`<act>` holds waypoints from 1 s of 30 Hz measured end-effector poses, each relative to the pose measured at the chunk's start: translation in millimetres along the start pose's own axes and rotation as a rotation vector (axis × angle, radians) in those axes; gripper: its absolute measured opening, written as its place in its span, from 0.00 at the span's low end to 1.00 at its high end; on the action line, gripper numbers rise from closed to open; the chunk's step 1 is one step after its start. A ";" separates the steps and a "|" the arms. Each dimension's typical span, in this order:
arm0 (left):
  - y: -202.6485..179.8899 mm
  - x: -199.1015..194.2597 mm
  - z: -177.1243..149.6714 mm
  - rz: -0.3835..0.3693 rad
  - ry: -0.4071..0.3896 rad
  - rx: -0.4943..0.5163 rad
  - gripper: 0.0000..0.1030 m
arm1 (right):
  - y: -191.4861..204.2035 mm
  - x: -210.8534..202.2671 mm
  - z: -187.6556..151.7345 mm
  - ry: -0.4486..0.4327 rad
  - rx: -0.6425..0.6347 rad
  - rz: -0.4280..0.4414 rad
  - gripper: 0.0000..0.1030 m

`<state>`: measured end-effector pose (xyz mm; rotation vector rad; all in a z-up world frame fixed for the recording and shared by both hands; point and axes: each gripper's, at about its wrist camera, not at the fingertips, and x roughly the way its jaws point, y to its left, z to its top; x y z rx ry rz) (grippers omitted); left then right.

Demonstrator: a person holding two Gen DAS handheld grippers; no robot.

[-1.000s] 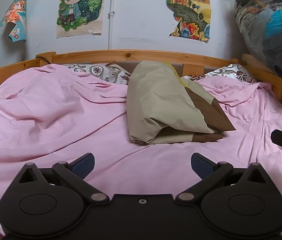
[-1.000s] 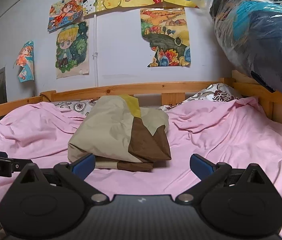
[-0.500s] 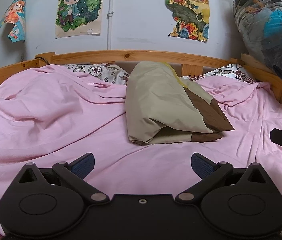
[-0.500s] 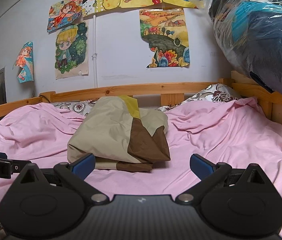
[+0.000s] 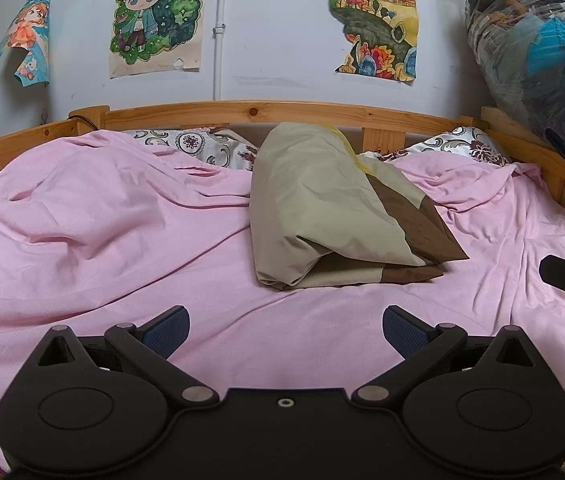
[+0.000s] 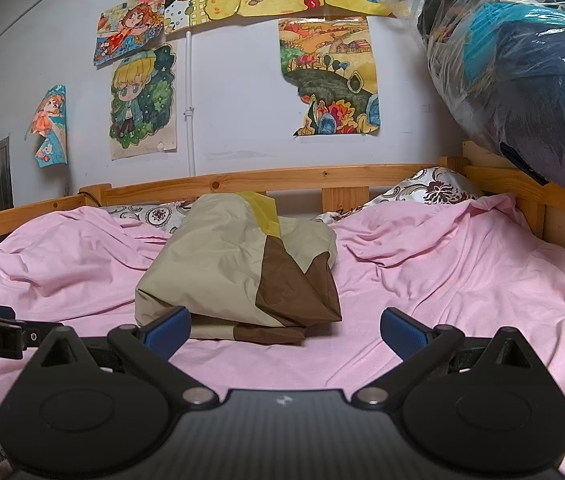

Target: Fold large clothes

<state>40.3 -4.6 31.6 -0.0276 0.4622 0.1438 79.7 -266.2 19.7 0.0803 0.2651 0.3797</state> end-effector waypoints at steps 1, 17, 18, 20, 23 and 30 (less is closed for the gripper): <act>-0.3 -0.1 -0.1 0.000 0.000 0.000 0.99 | 0.0 0.0 0.1 0.000 0.000 0.000 1.00; -1.7 -0.1 -0.6 0.002 0.002 0.001 0.99 | -0.4 -0.7 -0.1 0.000 0.003 -0.002 1.00; -1.7 -0.1 -0.7 0.002 0.002 0.001 0.99 | -0.5 -0.6 -0.2 -0.001 0.003 -0.001 1.00; -2.0 -0.2 -0.7 0.002 0.002 0.000 0.99 | -0.4 -0.6 -0.2 0.000 0.003 -0.001 1.00; -2.0 -0.1 -0.6 0.003 0.003 0.000 0.99 | -0.3 -0.6 -0.2 0.000 0.003 -0.001 1.00; -3.8 -0.2 -2.3 0.003 0.005 0.002 0.99 | -0.1 -0.7 -0.3 0.000 0.005 -0.001 1.00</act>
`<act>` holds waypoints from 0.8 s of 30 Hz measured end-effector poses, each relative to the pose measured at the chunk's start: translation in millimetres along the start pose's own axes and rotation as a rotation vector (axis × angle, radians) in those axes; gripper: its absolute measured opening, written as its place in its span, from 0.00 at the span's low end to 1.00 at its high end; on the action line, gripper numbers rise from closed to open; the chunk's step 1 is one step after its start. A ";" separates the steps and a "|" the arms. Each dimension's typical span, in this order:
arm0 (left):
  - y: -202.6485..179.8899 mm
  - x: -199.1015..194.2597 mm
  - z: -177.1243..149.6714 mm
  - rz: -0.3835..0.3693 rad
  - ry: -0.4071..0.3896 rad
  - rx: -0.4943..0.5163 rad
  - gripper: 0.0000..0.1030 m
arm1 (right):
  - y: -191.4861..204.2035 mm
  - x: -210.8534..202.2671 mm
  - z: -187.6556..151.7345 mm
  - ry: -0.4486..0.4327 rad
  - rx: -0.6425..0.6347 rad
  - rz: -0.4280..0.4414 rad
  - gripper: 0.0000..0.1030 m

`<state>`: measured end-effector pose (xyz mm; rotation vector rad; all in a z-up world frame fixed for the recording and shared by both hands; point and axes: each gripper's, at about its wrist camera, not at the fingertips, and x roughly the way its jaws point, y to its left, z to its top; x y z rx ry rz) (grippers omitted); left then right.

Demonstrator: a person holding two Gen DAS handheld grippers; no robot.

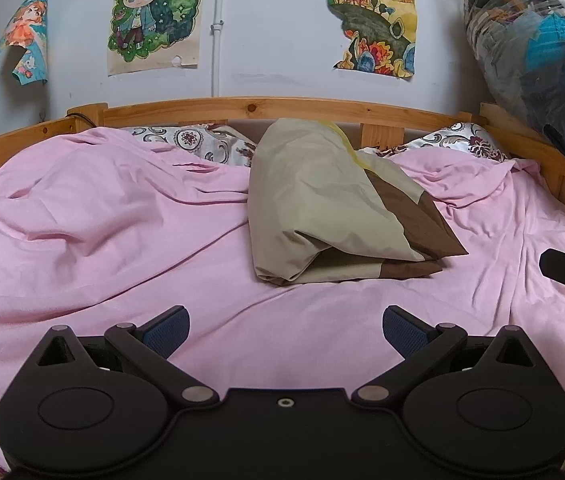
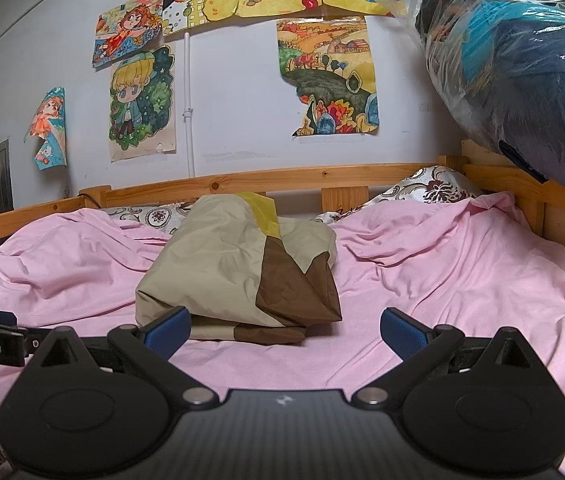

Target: Fold large clothes

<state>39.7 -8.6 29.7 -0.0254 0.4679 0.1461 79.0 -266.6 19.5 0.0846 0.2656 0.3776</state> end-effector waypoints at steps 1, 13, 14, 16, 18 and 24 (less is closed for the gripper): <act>-0.4 -0.2 -0.3 0.000 0.000 0.000 0.99 | 0.1 0.0 0.0 0.000 0.000 0.000 1.00; 0.0 0.2 -0.2 0.000 0.001 0.000 0.99 | -0.1 -0.5 0.2 0.000 0.002 -0.001 1.00; 0.1 0.3 0.1 0.001 0.001 0.001 0.99 | 0.0 -0.6 0.3 0.000 0.003 -0.002 1.00; -0.7 0.1 -0.5 0.000 0.001 0.002 0.99 | -0.3 -0.6 0.2 0.000 0.003 -0.001 1.00; -0.4 0.3 0.0 0.001 0.001 0.000 0.99 | -0.3 -0.4 0.0 0.000 0.003 -0.001 1.00; -0.5 0.3 0.2 0.002 0.001 0.000 0.99 | 0.1 -0.6 0.0 0.000 0.004 -0.003 1.00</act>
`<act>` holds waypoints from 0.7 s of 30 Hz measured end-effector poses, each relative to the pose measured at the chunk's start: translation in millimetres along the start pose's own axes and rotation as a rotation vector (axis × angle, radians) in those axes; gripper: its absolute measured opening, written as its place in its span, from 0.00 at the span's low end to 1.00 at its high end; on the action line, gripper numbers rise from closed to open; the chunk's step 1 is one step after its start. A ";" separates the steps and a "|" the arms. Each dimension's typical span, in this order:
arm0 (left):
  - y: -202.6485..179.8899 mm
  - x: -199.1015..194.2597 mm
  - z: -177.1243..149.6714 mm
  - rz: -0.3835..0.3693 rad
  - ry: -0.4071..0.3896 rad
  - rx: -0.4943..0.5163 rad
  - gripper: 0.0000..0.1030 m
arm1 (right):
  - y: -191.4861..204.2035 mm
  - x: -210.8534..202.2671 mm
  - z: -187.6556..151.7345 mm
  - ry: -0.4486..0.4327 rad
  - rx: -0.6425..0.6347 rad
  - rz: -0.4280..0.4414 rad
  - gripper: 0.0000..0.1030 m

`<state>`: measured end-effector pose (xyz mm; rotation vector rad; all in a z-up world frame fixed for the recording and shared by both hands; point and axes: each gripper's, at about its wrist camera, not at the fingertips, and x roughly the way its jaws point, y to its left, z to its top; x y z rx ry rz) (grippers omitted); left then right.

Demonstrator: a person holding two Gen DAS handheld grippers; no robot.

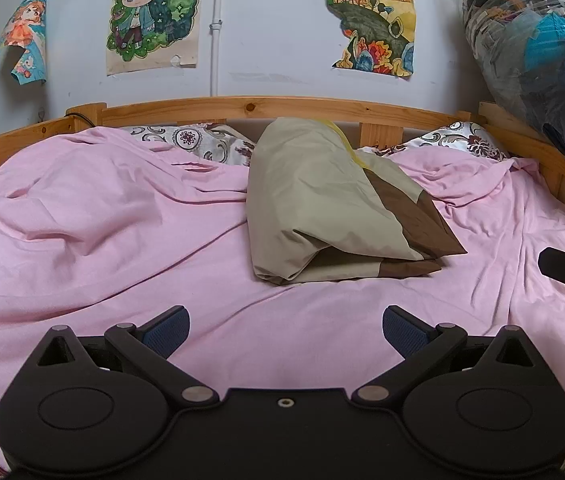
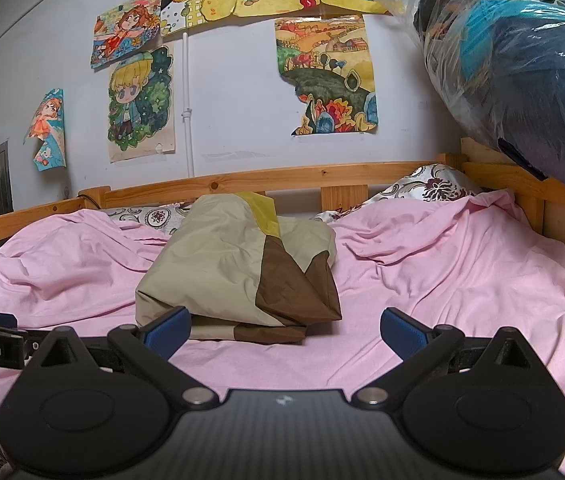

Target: Fold large clothes

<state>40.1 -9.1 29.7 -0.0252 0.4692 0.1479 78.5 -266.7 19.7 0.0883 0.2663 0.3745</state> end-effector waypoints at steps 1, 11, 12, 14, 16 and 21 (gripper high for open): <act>-0.3 -0.1 -0.2 0.000 0.000 0.000 0.99 | -0.1 0.0 0.0 0.000 0.000 0.000 1.00; 0.7 0.4 -0.3 -0.002 0.002 -0.001 0.99 | -0.4 0.0 0.0 0.000 0.001 0.001 1.00; 0.0 1.0 -0.8 0.003 0.005 0.001 0.99 | -0.4 0.0 0.0 0.000 0.001 0.000 1.00; -3.1 1.6 -1.5 0.046 0.020 0.017 0.99 | -0.5 0.0 0.0 0.000 0.001 0.001 1.00; -7.4 2.6 -1.9 0.088 0.034 0.044 0.99 | -0.4 -0.2 0.1 0.000 0.001 0.000 1.00; -8.3 1.4 -2.6 0.093 0.042 0.058 0.99 | -0.5 -0.2 0.1 0.000 0.001 0.001 1.00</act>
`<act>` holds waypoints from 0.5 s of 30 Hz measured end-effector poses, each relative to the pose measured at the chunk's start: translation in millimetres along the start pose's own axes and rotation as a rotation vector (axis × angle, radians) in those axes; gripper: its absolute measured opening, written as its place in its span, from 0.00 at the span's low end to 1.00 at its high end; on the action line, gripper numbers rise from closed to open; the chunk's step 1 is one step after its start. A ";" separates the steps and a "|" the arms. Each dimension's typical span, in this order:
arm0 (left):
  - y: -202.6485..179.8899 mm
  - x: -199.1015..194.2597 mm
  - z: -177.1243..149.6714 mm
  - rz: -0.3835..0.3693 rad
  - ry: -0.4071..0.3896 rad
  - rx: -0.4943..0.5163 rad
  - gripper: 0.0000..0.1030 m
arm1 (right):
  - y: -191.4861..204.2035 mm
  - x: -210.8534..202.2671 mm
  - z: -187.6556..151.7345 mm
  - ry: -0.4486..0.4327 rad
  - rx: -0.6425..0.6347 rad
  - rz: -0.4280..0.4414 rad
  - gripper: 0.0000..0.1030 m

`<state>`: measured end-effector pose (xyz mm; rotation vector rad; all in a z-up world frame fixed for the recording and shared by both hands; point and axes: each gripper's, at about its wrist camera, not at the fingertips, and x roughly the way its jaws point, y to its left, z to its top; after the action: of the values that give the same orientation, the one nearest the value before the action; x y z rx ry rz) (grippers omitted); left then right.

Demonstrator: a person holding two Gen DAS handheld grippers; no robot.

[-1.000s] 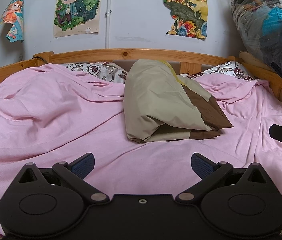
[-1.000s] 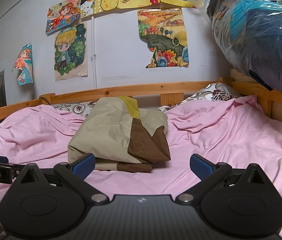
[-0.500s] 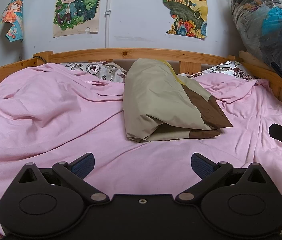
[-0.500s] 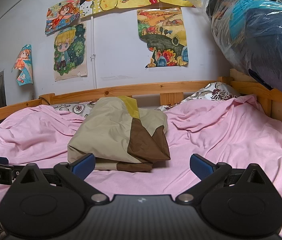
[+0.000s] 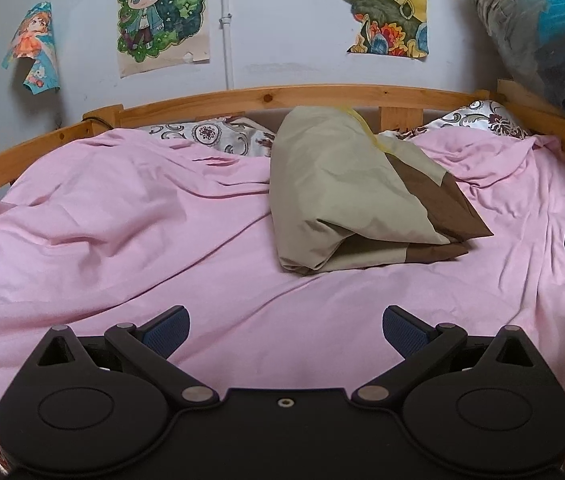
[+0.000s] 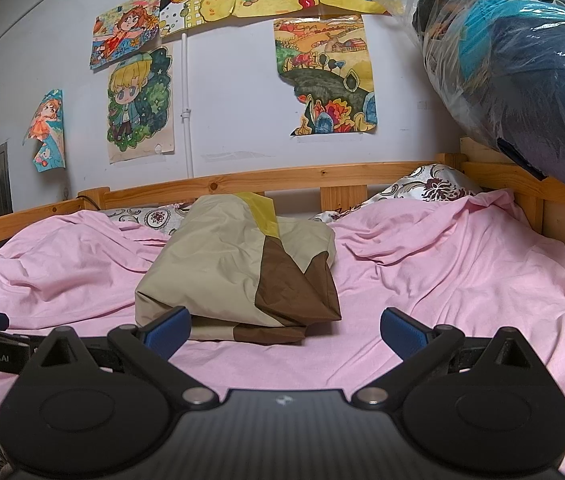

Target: Fold large clothes

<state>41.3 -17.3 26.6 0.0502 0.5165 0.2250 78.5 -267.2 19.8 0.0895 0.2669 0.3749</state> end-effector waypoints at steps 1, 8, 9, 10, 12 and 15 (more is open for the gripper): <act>0.2 -0.4 0.0 -0.001 0.001 0.001 0.99 | 0.0 -0.2 0.1 0.000 0.000 0.000 1.00; 2.6 -0.5 2.8 -0.011 -0.002 0.014 0.99 | 0.2 -0.1 0.0 0.000 0.001 0.000 1.00; 2.5 -0.5 2.8 -0.011 -0.002 0.013 0.99 | 0.3 -0.1 -0.1 0.000 0.001 0.000 1.00; 2.3 -0.8 2.6 -0.011 -0.002 0.013 0.99 | 0.3 -0.3 0.0 0.000 0.001 0.000 1.00; 2.2 -0.7 3.0 -0.011 0.000 0.013 0.99 | 0.4 -0.5 0.1 0.000 0.001 -0.001 1.00; 2.4 -1.1 3.5 -0.010 0.000 0.015 0.99 | 0.4 -0.1 -0.1 -0.001 0.001 -0.001 1.00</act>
<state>41.6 -15.1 30.5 0.0621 0.5184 0.2113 78.3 -266.9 19.7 0.0907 0.2666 0.3737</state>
